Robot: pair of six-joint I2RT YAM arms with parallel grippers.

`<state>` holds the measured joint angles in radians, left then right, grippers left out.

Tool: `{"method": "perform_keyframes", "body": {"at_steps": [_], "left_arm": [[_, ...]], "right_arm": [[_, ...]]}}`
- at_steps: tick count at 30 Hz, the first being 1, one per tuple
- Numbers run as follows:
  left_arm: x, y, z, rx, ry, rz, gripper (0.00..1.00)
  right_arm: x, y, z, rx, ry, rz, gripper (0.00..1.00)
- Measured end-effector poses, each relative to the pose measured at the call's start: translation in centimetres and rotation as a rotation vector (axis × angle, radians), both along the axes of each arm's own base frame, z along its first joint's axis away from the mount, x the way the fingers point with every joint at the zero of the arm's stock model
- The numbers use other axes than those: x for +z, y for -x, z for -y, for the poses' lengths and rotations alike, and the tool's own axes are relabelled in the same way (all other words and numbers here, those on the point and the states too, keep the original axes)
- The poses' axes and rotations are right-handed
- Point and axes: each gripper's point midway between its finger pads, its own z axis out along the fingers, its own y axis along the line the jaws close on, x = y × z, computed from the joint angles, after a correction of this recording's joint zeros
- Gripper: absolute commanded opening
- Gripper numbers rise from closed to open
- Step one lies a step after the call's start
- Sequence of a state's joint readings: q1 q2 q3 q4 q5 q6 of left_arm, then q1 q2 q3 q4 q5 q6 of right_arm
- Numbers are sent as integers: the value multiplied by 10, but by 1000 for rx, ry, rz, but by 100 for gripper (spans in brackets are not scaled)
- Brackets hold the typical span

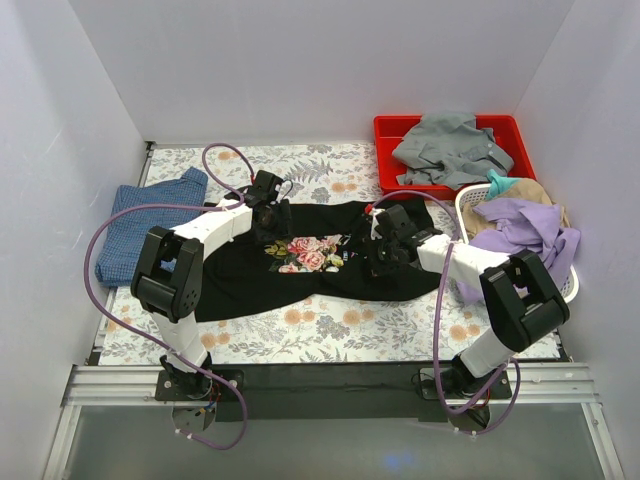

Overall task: Fold and stack the t-shirts
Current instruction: Fold the tshirt

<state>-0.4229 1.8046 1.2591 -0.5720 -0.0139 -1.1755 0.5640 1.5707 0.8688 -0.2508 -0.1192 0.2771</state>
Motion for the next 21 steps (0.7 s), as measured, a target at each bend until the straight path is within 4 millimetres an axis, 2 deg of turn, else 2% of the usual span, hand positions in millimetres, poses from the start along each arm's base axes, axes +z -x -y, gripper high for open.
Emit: {"method": "perform_keyframes", "body": {"at_steps": [3, 6, 12, 15, 21], "left_arm": [[-1, 0, 0, 0, 0, 0, 52], [-2, 1, 0, 0, -1, -1, 52], [-2, 1, -1, 0, -4, -1, 52], [-2, 1, -1, -1, -7, 0, 52], [-2, 1, -2, -6, -10, 1, 52]], "right_arm": [[3, -2, -1, 2, -5, 14, 1], [18, -6, 1, 2, -14, 67, 1], [84, -17, 22, -76, -8, 273, 1], [106, -26, 34, -122, 28, 345, 1], [114, -53, 51, -182, 164, 409, 1]]}}
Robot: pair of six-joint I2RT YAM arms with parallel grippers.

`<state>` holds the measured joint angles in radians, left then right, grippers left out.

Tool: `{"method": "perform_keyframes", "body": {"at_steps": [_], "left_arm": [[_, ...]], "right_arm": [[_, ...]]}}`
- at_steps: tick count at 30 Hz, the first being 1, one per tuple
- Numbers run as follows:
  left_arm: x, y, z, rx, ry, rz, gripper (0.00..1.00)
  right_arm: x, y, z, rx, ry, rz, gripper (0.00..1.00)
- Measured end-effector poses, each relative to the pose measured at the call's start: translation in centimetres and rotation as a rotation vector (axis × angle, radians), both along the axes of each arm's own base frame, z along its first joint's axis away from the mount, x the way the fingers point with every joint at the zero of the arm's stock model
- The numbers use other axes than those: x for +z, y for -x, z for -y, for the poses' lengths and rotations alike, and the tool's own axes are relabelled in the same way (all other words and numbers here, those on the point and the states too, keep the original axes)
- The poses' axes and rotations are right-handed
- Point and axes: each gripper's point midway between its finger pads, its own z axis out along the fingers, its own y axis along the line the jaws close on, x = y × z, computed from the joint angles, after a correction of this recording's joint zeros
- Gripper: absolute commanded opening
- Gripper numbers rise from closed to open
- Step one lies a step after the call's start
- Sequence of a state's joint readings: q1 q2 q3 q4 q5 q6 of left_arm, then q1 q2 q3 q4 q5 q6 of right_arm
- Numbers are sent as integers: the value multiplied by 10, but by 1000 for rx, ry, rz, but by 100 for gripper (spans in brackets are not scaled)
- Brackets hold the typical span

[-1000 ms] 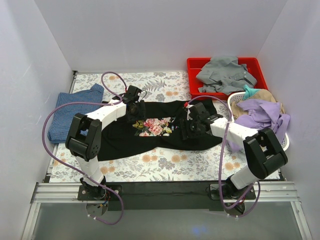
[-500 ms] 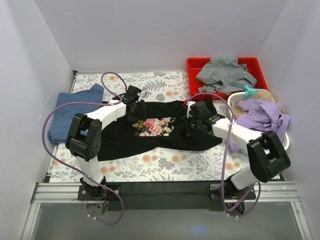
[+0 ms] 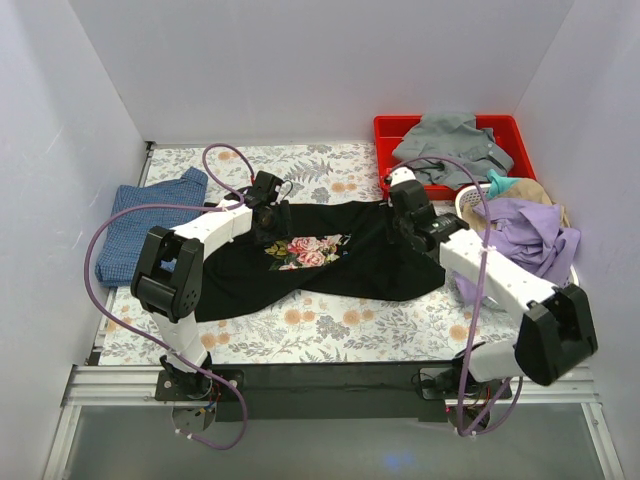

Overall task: Fold and stack the t-shirts
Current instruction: Fold the tshirt

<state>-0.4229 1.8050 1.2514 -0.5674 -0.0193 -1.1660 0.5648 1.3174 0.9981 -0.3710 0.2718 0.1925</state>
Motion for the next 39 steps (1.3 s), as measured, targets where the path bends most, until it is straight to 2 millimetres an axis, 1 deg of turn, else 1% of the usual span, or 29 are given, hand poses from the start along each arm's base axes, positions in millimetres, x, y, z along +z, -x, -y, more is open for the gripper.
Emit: {"method": "perform_keyframes", "body": {"at_steps": [4, 5, 6, 8, 10, 11, 12, 14, 15, 17, 19, 22, 23, 24, 25, 26, 27, 29, 30, 32, 33, 35, 36, 39], "left_arm": [[0, 0, -1, -2, -5, 2, 52], [0, 0, -1, -2, -8, 2, 51], [0, 0, -1, -2, -9, 2, 52], [0, 0, -2, -1, -11, 1, 52], [-1, 0, -3, 0, -14, 1, 51], [-1, 0, -3, 2, -17, 2, 51], [-1, 0, -4, 4, -21, 3, 51], [-1, -1, -6, 10, -33, 5, 52], [-2, -1, -9, 16, -45, 7, 52], [-3, -2, -15, 31, -76, 12, 52], [-7, -1, -24, 49, -117, 13, 53], [-15, 7, -38, 74, -153, -17, 53], [-19, 10, -41, 81, -157, -29, 53], [-23, 12, -49, 100, -161, -45, 53], [-27, 15, -55, 116, -167, -62, 53], [-31, 19, -62, 131, -172, -81, 53], [-34, 21, -67, 145, -173, -93, 53], [-33, 18, -74, 175, -164, -97, 53], [-33, 18, -76, 183, -155, -101, 53], [-33, 16, -80, 198, -132, -110, 53], [-33, 16, -81, 204, -120, -115, 53], [-33, 14, -86, 218, -100, -120, 53], [-33, 13, -88, 225, -95, -122, 53], [-33, 12, -94, 238, -83, -128, 53]], "right_arm": [[-5, -37, 4, -66, 125, 15, 2], [-8, -46, 4, -82, 157, 10, 4], [-11, -58, 1, -94, 181, 9, 12], [-24, -77, -6, -98, 221, -1, 21], [-42, -88, -10, -88, 258, -26, 37], [-51, -90, -10, -87, 282, -39, 46], [-56, -92, -9, -86, 301, -46, 98], [-62, -92, -4, -95, 332, -56, 98], [-59, -91, -1, -100, 346, -52, 98], [-45, -88, 8, -127, 354, -13, 98], [-23, -78, 19, -156, 344, 32, 98], [10, -59, 34, -193, 293, 90, 98], [18, -54, 37, -207, 266, 106, 98], [22, -48, 40, -218, 248, 111, 99], [21, -43, 43, -227, 231, 105, 98], [14, -38, 46, -233, 220, 89, 98], [2, -31, 49, -234, 219, 59, 98], [-30, -15, 55, -232, 225, -33, 96], [-47, -7, 58, -233, 230, -83, 93], [-75, 8, 64, -233, 233, -176, 90], [-86, 15, 66, -234, 228, -214, 83], [-100, 25, 68, -236, 196, -270, 77], [-104, 27, 69, -241, 174, -288, 69], [-110, 28, 65, -244, 94, -320, 66]]}}
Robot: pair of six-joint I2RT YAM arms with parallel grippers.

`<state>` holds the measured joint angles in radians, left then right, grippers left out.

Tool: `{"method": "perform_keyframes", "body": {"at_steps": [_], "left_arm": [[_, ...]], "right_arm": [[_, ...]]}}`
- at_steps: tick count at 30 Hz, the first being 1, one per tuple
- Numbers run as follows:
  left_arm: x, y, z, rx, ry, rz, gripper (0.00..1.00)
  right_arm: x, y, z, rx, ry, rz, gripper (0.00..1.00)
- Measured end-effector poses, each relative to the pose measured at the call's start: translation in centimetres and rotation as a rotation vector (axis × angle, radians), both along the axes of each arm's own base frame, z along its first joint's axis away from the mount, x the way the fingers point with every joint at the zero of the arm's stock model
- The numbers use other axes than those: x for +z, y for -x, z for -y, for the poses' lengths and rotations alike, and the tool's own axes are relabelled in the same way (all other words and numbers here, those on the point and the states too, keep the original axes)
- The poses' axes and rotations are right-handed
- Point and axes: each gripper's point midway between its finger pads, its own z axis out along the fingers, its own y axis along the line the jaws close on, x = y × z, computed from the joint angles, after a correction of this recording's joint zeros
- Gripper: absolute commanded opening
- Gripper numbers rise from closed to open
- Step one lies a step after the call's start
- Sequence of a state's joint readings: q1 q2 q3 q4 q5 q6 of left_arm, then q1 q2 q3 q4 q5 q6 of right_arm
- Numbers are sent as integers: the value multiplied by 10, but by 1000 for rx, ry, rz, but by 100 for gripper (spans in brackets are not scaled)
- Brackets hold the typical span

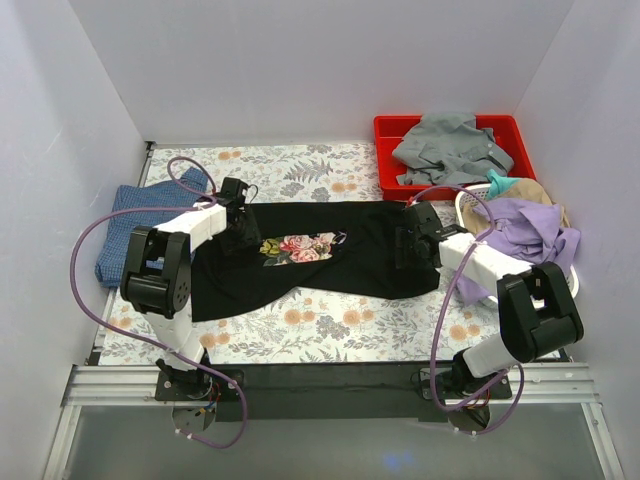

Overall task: Fold and stack the t-shirts
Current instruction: Fold the tshirt

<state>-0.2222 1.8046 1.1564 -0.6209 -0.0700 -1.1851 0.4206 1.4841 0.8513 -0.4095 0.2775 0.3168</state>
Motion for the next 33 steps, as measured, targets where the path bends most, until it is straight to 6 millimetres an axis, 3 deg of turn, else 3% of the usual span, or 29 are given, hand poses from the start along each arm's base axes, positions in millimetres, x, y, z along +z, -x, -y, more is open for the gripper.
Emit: {"method": "perform_keyframes", "body": {"at_steps": [6, 13, 18, 22, 25, 27, 30, 33], "left_arm": [[0, 2, -5, -2, 21, 2, 53], [0, 5, -7, -38, 10, 2, 52], [0, 6, -9, -41, -2, -1, 52], [0, 8, -13, -34, -25, -7, 52], [1, 10, -14, -42, -24, -8, 52], [2, 11, -11, -57, -5, -11, 52], [12, 15, -1, -84, 56, 0, 52], [39, 12, 10, -109, 117, 67, 57]], "right_arm": [[-20, 7, -8, -18, -86, -63, 69], [-21, 9, -1, -154, -72, -63, 68], [-15, 19, 24, -293, 20, -39, 68], [-6, 33, 58, -363, 161, -30, 71], [4, 34, 65, -352, 197, -19, 75], [17, 28, 60, -309, 177, 14, 74], [48, 10, 35, -196, 57, 110, 75], [91, -14, -5, -48, -86, 187, 75]]}}
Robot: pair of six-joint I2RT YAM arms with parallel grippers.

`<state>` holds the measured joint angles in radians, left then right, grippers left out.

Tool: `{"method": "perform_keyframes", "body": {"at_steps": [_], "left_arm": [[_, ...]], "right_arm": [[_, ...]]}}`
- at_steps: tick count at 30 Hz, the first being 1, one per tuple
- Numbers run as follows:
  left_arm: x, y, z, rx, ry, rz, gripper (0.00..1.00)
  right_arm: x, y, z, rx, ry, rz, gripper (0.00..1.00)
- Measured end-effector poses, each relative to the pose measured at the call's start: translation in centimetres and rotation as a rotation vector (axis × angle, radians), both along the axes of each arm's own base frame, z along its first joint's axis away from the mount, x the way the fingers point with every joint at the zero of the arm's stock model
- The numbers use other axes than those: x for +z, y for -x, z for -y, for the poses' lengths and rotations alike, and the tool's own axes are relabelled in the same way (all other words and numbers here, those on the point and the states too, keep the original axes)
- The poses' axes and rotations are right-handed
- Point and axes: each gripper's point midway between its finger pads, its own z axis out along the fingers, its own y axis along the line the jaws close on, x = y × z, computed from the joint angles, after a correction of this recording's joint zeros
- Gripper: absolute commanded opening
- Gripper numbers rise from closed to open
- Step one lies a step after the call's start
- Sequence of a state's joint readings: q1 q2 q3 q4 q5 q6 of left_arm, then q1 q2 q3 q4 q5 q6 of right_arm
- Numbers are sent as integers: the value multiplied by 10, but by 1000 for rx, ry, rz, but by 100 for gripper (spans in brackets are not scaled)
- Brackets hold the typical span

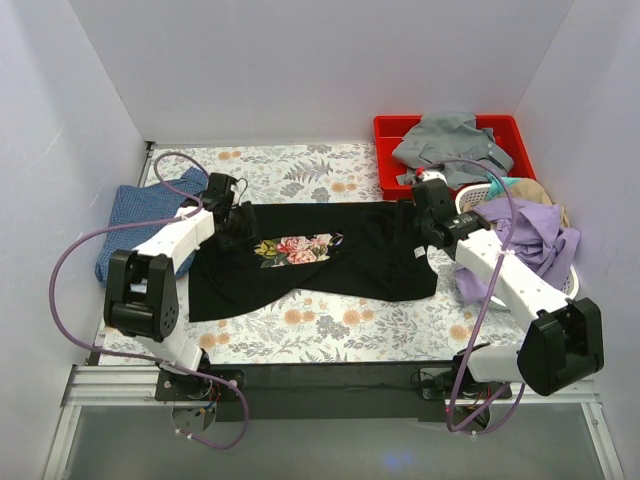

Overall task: Fold and stack the t-shirts
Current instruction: Fold the tshirt

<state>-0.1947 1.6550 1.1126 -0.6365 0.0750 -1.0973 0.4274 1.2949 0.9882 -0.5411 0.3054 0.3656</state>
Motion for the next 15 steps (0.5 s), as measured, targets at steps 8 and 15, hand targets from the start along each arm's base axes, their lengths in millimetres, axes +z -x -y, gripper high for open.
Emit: {"method": "perform_keyframes", "body": {"at_steps": [8, 15], "left_arm": [[64, 5, 10, 14, 49, 125, 67], [46, 75, 13, 64, 19, -39, 67]], "right_arm": [[16, -13, -107, 349, -214, 16, 75], [-14, -9, -127, 409, -248, -77, 75]]}}
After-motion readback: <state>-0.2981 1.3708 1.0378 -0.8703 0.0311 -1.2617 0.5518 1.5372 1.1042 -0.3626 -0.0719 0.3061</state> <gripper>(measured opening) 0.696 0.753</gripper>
